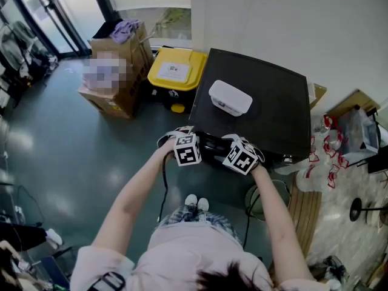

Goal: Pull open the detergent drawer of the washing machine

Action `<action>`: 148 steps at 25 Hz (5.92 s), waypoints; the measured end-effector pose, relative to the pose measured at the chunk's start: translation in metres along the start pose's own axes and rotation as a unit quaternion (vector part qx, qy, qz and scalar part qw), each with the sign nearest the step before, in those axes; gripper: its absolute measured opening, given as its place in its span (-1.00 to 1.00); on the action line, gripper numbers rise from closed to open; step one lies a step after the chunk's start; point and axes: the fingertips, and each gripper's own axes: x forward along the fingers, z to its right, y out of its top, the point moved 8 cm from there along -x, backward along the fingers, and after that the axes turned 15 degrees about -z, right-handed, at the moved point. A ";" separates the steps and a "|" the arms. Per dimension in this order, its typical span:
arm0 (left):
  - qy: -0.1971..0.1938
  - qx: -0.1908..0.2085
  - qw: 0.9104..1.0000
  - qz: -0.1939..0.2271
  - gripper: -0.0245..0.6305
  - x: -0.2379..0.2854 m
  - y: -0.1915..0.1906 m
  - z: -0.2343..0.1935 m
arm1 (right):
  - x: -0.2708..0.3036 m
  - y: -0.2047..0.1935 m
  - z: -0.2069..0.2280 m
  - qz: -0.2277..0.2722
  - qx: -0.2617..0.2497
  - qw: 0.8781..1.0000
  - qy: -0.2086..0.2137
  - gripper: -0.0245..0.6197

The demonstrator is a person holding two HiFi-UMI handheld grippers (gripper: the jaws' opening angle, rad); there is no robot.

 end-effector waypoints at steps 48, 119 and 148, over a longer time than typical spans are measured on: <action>0.109 0.061 0.991 -0.042 -0.71 0.008 0.002 -0.005 | 0.009 0.007 0.006 -0.048 -0.013 0.994 -0.093 -0.76; 0.037 0.120 0.990 -0.058 -0.76 -0.021 -0.029 0.127 | 0.003 -0.009 -0.121 -0.060 -0.049 0.996 0.038 -0.79; 0.023 0.105 0.993 -0.049 -0.75 -0.023 -0.037 0.139 | 0.003 -0.012 -0.133 -0.045 -0.038 0.996 0.069 -0.79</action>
